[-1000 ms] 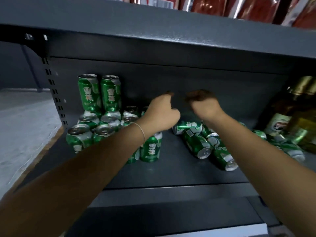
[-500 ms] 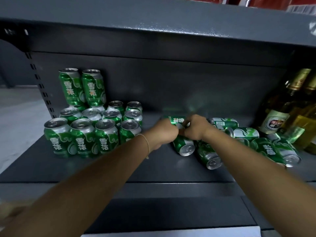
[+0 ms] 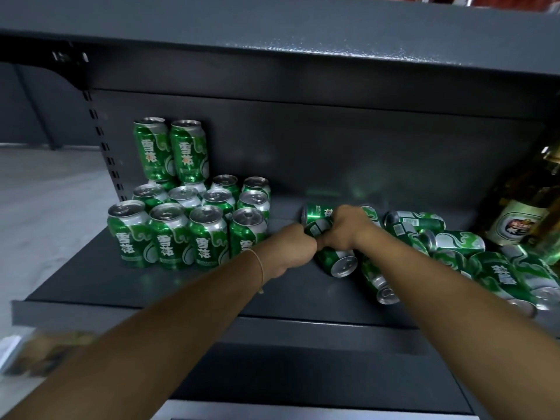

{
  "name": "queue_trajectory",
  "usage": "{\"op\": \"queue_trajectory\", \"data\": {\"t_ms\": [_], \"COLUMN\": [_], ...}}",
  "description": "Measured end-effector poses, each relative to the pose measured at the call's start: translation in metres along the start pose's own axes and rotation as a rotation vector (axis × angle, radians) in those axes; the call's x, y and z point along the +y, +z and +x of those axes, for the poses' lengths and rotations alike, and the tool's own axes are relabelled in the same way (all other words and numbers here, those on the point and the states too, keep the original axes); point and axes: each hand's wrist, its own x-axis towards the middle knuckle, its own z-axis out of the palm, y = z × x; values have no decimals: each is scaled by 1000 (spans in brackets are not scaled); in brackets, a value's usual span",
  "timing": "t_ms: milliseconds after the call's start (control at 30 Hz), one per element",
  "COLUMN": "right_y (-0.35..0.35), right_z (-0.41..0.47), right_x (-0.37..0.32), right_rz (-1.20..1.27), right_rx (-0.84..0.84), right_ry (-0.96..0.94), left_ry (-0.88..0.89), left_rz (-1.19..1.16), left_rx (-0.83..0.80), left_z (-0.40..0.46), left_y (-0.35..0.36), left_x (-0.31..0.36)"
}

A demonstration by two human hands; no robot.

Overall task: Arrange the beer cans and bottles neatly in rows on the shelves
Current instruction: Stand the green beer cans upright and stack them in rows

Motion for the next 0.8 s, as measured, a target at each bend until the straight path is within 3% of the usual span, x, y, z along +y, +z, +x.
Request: {"op": "queue_trajectory", "data": {"t_ms": [200, 333, 400, 533, 667, 800], "right_y": [-21, -44, -54, -67, -69, -71], "right_z": [-2, -11, -15, -20, -20, -19], "right_x": [1, -8, -12, -21, -31, -43], "right_rz": [371, 822, 918, 1075, 1258, 1393], "right_rx": [7, -79, -151, -252, -310, -396], "right_ry": [79, 128, 177, 233, 260, 256], "left_ry": [161, 312, 396, 632, 794, 862], "left_rz": [32, 115, 216, 399, 336, 199], "left_rx": [-10, 11, 30, 217, 389, 449], "left_z": [-6, -4, -5, -6, -9, -9], "left_y": [-12, -21, -28, -46, -61, -78], "left_x": [2, 4, 10, 20, 29, 30]}}
